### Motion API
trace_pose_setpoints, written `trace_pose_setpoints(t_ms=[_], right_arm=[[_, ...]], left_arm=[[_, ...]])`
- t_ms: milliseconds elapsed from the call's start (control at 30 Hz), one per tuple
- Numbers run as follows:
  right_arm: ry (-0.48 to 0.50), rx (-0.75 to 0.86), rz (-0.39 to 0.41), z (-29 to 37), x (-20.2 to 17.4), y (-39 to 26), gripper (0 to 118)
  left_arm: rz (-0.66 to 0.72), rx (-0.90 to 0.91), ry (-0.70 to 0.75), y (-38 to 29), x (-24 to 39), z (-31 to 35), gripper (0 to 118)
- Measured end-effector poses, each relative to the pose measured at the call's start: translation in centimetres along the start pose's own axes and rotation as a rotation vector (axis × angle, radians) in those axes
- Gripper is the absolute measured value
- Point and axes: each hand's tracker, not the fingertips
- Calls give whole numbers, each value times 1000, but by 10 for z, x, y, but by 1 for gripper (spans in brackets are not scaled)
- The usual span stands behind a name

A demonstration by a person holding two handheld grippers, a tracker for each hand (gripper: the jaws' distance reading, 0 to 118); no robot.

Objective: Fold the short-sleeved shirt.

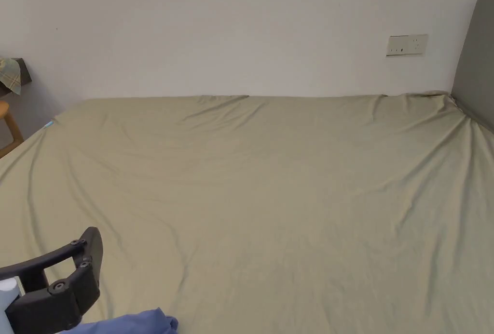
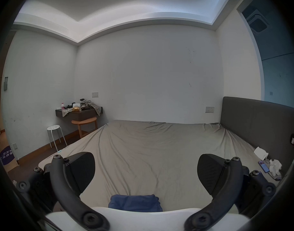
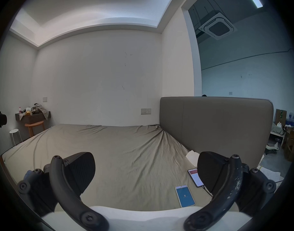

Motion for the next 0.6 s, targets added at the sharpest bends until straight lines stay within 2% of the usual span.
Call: trace_pose_setpoints(t_ms=[600], right_arm=[[-15, -5, -8, -3, 1, 0, 118]], left_arm=[[-24, -1, 5, 0, 1, 5, 118]])
